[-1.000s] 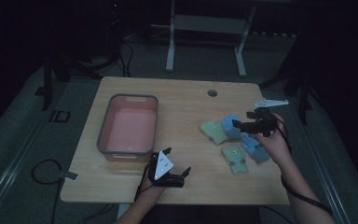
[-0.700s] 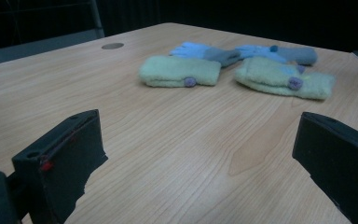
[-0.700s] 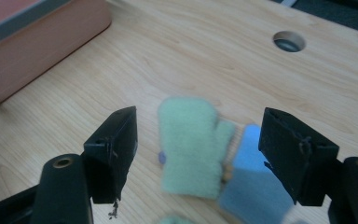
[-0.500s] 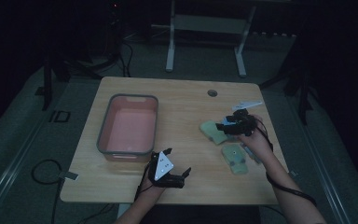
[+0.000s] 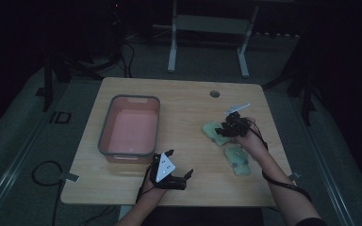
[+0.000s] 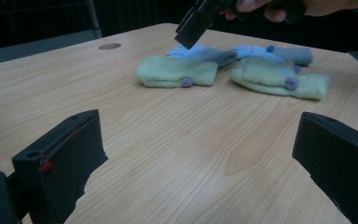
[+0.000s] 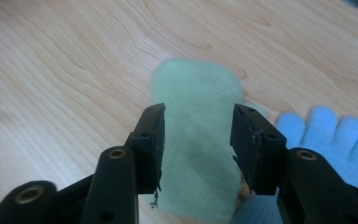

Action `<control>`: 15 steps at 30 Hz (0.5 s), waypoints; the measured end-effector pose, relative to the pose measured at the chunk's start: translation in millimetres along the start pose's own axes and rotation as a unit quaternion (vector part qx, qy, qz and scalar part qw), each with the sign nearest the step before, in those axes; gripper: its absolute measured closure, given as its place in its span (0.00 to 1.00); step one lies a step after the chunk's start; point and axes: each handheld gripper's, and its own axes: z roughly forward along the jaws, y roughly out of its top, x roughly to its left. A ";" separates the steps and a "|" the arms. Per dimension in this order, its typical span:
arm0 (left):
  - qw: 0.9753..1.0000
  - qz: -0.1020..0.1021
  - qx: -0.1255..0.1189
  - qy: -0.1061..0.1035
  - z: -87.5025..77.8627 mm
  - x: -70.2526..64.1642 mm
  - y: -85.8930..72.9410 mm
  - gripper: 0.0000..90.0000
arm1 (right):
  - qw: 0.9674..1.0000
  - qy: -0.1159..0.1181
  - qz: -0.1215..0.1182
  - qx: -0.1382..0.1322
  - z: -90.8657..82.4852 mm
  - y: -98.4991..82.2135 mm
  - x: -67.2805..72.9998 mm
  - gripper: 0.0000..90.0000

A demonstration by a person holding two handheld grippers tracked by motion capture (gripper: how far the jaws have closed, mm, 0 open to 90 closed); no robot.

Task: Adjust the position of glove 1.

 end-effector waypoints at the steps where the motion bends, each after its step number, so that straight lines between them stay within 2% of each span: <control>1: 1.000 -0.001 0.000 0.000 0.0 0.1 0.0 0.02 | 1.000 0.001 0.003 -0.001 2.3 -0.3 -1.8 0.63; 5: 1.000 -0.002 -0.001 0.000 -0.2 0.1 -0.1 0.02 | 1.000 0.010 0.005 0.005 12.5 -0.8 -8.0 0.64; 6: 1.000 -0.003 -0.001 0.001 -0.3 0.0 -0.1 0.02 | 1.000 0.019 0.009 0.012 15.2 -0.9 -9.3 0.65; 9: 1.000 -0.003 -0.001 0.000 -0.3 0.1 -0.2 0.02 | 0.999 0.030 0.001 0.017 21.9 -2.0 -10.7 0.66; 10: 1.000 -0.002 -0.002 0.000 -0.4 0.4 -0.2 0.02 | 0.999 0.032 0.002 0.018 23.7 -2.4 -10.8 0.66; 11: 1.000 -0.003 -0.002 0.000 -0.4 0.5 -0.2 0.02 | 1.000 0.021 -0.002 0.022 27.0 -3.2 -11.3 0.66; 12: 1.000 -0.003 -0.002 0.000 -0.4 0.6 -0.2 0.02 | 0.999 0.020 -0.002 0.029 29.3 -3.9 -11.9 0.67; 15: 1.000 -0.003 -0.001 0.000 -0.3 0.4 -0.2 0.02 | 0.999 0.031 0.003 0.033 36.8 -8.5 -12.5 0.68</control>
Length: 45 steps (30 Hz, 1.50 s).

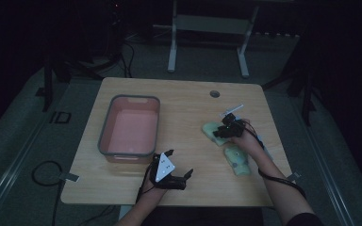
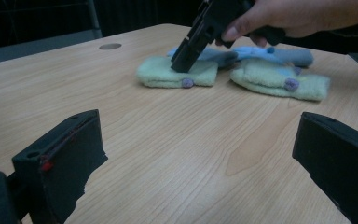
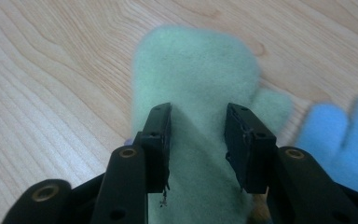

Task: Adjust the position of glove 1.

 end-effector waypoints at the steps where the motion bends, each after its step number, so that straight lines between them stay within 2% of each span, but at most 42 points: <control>1: 1.000 0.000 0.000 0.000 0.0 -0.1 0.0 0.02 | 1.000 0.000 0.000 -0.001 0.1 -0.3 -0.2 0.69; 6: 1.000 0.000 0.000 -0.002 0.1 0.1 0.0 0.02 | 1.000 -0.006 -0.008 0.003 1.5 0.8 2.9 0.80; 10: 1.000 0.002 0.002 0.000 0.4 -0.4 0.2 0.02 | 1.000 -0.009 0.004 0.004 1.7 2.6 7.6 0.91; 13: 1.000 0.001 0.001 -0.001 0.2 0.0 0.1 0.02 | 1.000 -0.021 0.022 0.001 -1.8 5.5 13.1 0.95; 17: 1.000 -0.003 0.000 0.001 0.1 0.3 0.0 0.02 | 0.998 -0.027 0.048 -0.011 -13.2 12.9 24.6 0.95; 19: 1.000 -0.001 0.002 0.003 0.3 -0.2 0.2 0.02 | 0.997 -0.021 0.066 -0.024 -21.7 17.0 32.6 0.95; 22: 1.000 0.003 0.001 0.005 0.5 -1.2 0.2 0.02 | 0.994 -0.023 0.099 -0.041 -34.5 21.4 46.9 0.95; 25: 1.000 0.004 0.001 0.007 0.3 -1.6 0.1 0.02 | 0.991 -0.041 0.117 -0.060 -45.2 22.9 61.3 0.95; 26: 1.000 0.004 0.001 0.009 0.3 -1.6 0.1 0.02 | 0.988 -0.045 0.130 -0.068 -49.9 23.1 67.5 0.95; 28: 1.000 0.005 0.002 0.010 0.2 -1.5 0.2 0.02 | 0.985 -0.069 0.139 -0.072 -56.7 23.4 79.6 0.95; 29: 1.000 0.003 0.001 0.011 0.2 -1.4 0.2 0.02 | 0.985 -0.082 0.135 -0.073 -59.1 23.4 87.2 0.95; 32: 1.000 -0.002 -0.002 0.014 -0.3 -0.8 -0.1 0.02 | 0.981 -0.106 0.138 -0.082 -64.3 21.3 106.9 0.95; 33: 1.000 -0.002 -0.002 0.014 -0.3 -0.8 -0.1 0.02 | 0.981 -0.106 0.138 -0.082 -64.3 21.3 106.9 0.95; 34: 1.000 0.000 -0.003 0.016 -0.7 -1.4 -0.2 0.02 | 0.978 -0.112 0.151 -0.090 -65.6 17.8 117.5 0.95; 37: 1.000 0.004 -0.001 0.017 -0.1 -2.4 0.0 0.02 | 0.977 -0.132 0.145 -0.082 -61.4 17.0 128.1 0.95; 40: 1.000 0.003 0.000 0.019 -0.1 -2.2 0.1 0.02 | 0.976 -0.137 0.148 -0.085 -59.1 14.4 136.9 0.96; 45: 1.000 -0.005 -0.004 0.017 -0.6 -0.8 -0.3 0.02 | 0.968 -0.131 0.190 -0.095 -52.0 0.8 141.2 0.96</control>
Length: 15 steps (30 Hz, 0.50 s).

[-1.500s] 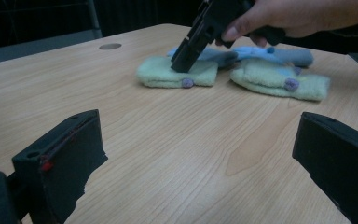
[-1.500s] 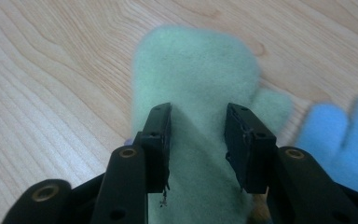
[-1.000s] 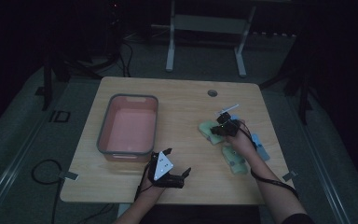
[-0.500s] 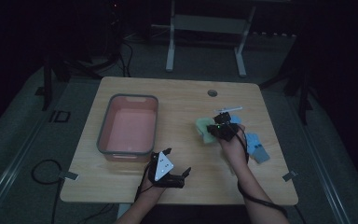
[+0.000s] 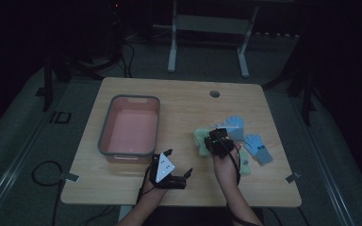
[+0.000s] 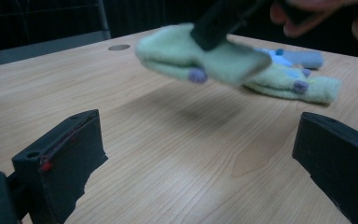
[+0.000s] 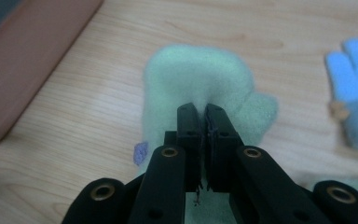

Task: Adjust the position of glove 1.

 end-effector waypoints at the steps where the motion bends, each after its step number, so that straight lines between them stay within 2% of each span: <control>1: 1.000 0.000 0.000 0.000 0.0 0.2 0.0 0.02 | 1.000 -0.005 0.004 0.000 2.5 -2.9 0.6 0.96; 5: 1.000 -0.005 0.001 -0.002 0.0 1.4 0.0 0.02 | 1.000 -0.009 0.009 0.004 10.4 -8.4 3.6 0.96; 8: 1.000 -0.009 0.002 -0.007 -0.2 3.1 0.0 0.02 | 1.000 -0.020 0.021 0.011 20.8 -15.3 7.1 0.96; 10: 1.000 -0.004 0.003 -0.009 0.3 1.9 0.2 0.02 | 0.999 -0.028 0.021 0.011 25.1 -18.6 8.7 0.96; 15: 1.000 0.011 0.004 -0.009 0.6 -1.2 0.4 0.02 | 0.999 -0.025 0.036 0.020 37.9 -26.7 9.7 0.95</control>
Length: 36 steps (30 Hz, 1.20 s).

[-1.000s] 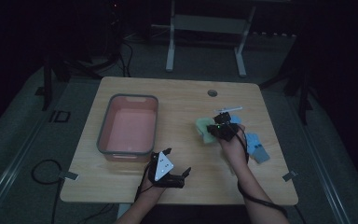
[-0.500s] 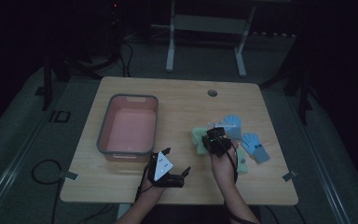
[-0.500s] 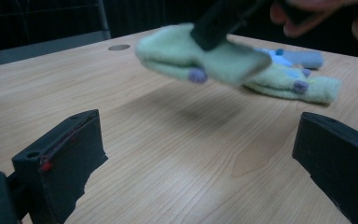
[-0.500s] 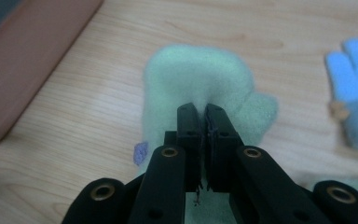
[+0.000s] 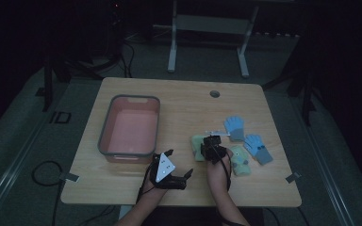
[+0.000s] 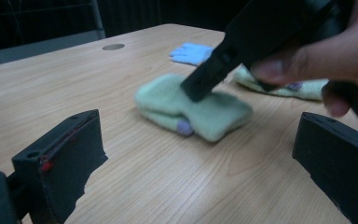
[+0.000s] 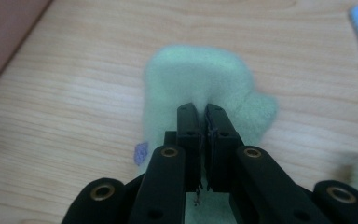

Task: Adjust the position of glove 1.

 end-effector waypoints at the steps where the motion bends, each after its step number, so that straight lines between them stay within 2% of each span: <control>1: 1.000 0.003 -0.001 0.001 -0.2 -0.4 -0.1 0.02 | 1.000 0.000 0.002 0.003 2.5 -1.3 0.2 0.94; 3: 1.000 0.002 0.000 -0.002 -0.3 -0.6 -0.1 0.02 | 1.000 0.002 -0.001 0.011 9.4 -4.4 -0.3 0.92; 4: 1.000 0.002 0.000 -0.002 -0.4 -0.5 -0.1 0.02 | 1.000 0.005 0.006 0.009 10.6 -5.2 -1.5 0.91; 9: 1.000 0.002 0.003 -0.005 0.1 -0.2 0.2 0.02 | 1.000 0.012 -0.001 0.013 10.2 -2.7 -2.2 0.83; 12: 1.000 0.006 0.002 -0.003 -0.1 -1.4 0.1 0.02 | 1.000 0.002 -0.020 0.011 3.4 1.1 -2.7 0.74; 16: 1.000 0.013 0.003 -0.002 0.4 -3.0 0.3 0.02 | 0.999 0.025 -0.042 0.008 -4.5 8.2 -1.4 0.66; 18: 1.000 0.010 0.003 -0.004 0.6 -2.6 0.3 0.02 | 0.998 0.032 -0.054 0.007 -8.1 10.7 0.4 0.63; 22: 1.000 0.008 0.002 -0.005 0.4 -2.0 0.2 0.02 | 0.995 0.048 -0.087 0.012 -14.6 14.7 1.4 0.63; 24: 1.000 0.010 0.002 -0.005 0.3 -2.2 0.2 0.02 | 0.994 0.060 -0.093 0.013 -18.2 18.1 -2.3 0.62; 29: 1.000 0.013 0.004 -0.004 0.4 -2.3 0.4 0.02 | 0.991 0.064 -0.120 0.017 -24.5 26.9 -14.3 0.64; 30: 1.000 0.013 0.004 -0.004 0.5 -2.2 0.4 0.02 | 0.989 0.070 -0.128 0.020 -25.7 28.6 -18.7 0.64; 32: 1.000 0.012 0.004 -0.003 0.5 -2.1 0.4 0.02 | 0.989 0.067 -0.130 0.015 -29.2 31.3 -27.5 0.64; 36: 1.000 0.011 0.003 -0.002 0.3 -2.2 0.3 0.02 | 0.987 0.086 -0.137 0.016 -36.3 34.1 -47.2 0.64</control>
